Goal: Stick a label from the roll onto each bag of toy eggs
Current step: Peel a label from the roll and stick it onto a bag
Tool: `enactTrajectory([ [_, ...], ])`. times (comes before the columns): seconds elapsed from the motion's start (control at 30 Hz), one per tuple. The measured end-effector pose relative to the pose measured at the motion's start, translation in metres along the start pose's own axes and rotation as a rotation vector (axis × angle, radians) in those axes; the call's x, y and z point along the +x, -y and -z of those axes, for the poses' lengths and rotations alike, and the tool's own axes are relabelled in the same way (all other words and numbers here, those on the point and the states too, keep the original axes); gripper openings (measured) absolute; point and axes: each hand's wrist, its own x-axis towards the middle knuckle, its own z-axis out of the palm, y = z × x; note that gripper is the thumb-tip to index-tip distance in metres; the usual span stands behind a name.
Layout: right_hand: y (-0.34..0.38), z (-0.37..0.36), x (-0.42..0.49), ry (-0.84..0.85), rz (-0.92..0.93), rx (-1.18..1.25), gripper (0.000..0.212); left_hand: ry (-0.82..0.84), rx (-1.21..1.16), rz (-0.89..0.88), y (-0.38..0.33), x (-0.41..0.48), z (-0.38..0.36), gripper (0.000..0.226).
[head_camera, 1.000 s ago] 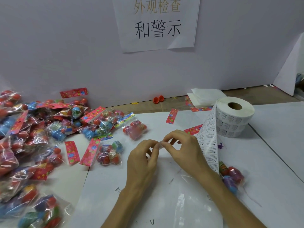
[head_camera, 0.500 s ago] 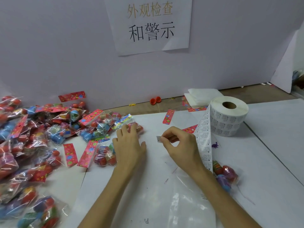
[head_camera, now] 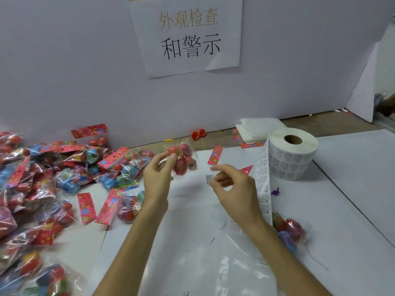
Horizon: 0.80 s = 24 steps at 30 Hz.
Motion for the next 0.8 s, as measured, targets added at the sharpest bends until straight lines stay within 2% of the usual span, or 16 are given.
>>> enactTrajectory([
  [0.03,0.0,0.001,0.0,-0.011,0.017,-0.012,0.02,0.061,-0.153,0.099,-0.002,-0.008,0.001,0.023],
  [0.13,0.002,0.002,0.0,-0.024,0.022,-0.033,0.019,0.247,-0.448,0.275,0.002,-0.026,0.006,0.032],
  [0.2,0.003,0.003,0.0,-0.036,0.033,-0.046,0.019,0.285,-0.556,0.35,0.007,-0.034,0.004,0.035],
  [0.27,0.003,0.002,0.0,-0.05,0.049,-0.057,0.019,0.255,-0.629,0.422,0.011,-0.039,0.0,0.036],
  [0.4,0.004,0.003,0.001,-0.056,0.067,-0.076,0.013,0.205,-0.672,0.459,0.021,-0.041,-0.001,0.02],
  [0.53,0.005,0.005,0.001,-0.078,0.109,-0.067,0.01,0.187,-0.569,0.409,0.026,-0.043,0.003,0.037],
  [0.7,0.006,0.006,0.0,-0.108,0.05,-0.012,0.008,0.145,-0.646,0.471,0.027,-0.046,0.0,0.05],
  [0.8,0.006,0.006,0.0,-0.136,-0.003,0.043,0.011,0.154,-0.665,0.502,0.031,-0.047,-0.001,0.048],
])
